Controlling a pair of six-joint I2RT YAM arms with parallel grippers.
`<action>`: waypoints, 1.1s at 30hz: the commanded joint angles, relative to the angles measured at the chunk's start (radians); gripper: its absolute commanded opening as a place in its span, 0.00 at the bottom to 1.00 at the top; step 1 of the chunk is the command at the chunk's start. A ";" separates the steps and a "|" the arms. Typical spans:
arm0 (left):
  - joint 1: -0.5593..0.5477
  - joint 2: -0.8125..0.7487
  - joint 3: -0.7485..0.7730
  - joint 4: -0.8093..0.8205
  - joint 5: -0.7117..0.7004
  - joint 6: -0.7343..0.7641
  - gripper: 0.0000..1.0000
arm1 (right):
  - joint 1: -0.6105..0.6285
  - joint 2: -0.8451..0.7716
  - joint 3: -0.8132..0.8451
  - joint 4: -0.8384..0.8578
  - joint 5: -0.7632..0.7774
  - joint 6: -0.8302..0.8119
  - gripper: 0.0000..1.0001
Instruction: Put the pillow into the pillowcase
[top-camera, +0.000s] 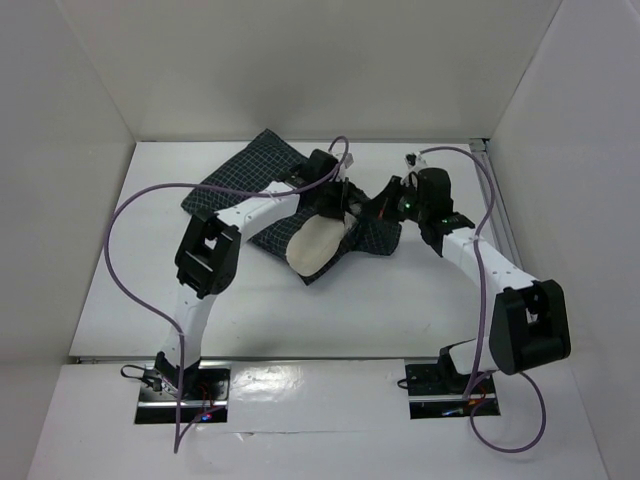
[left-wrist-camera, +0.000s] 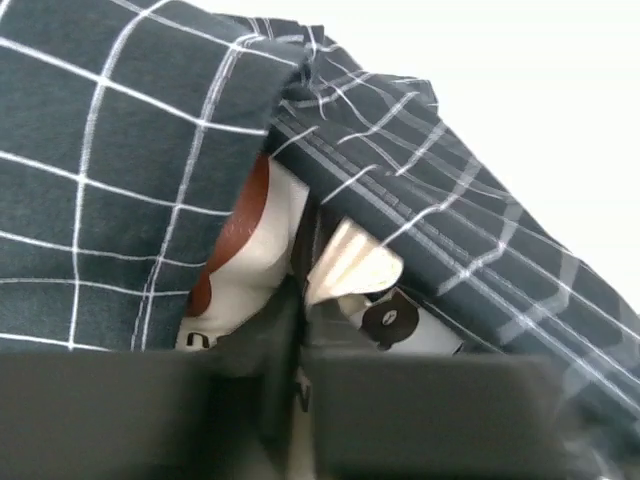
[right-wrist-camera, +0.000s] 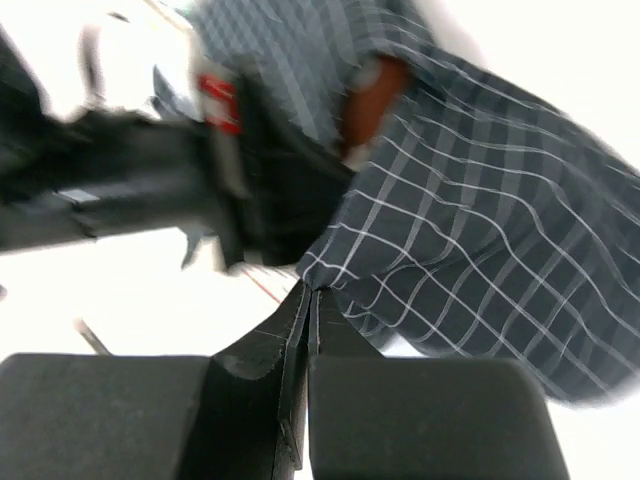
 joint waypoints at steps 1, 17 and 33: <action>0.043 -0.040 -0.031 -0.181 0.022 -0.014 0.23 | -0.059 -0.106 -0.047 0.192 0.001 -0.030 0.00; 0.007 -0.380 -0.126 -0.364 -0.016 0.089 0.62 | -0.070 -0.033 0.010 0.150 0.018 -0.052 0.00; -0.317 -0.368 -0.242 -0.354 -0.487 0.035 0.84 | -0.070 -0.004 0.065 0.119 -0.011 -0.061 0.00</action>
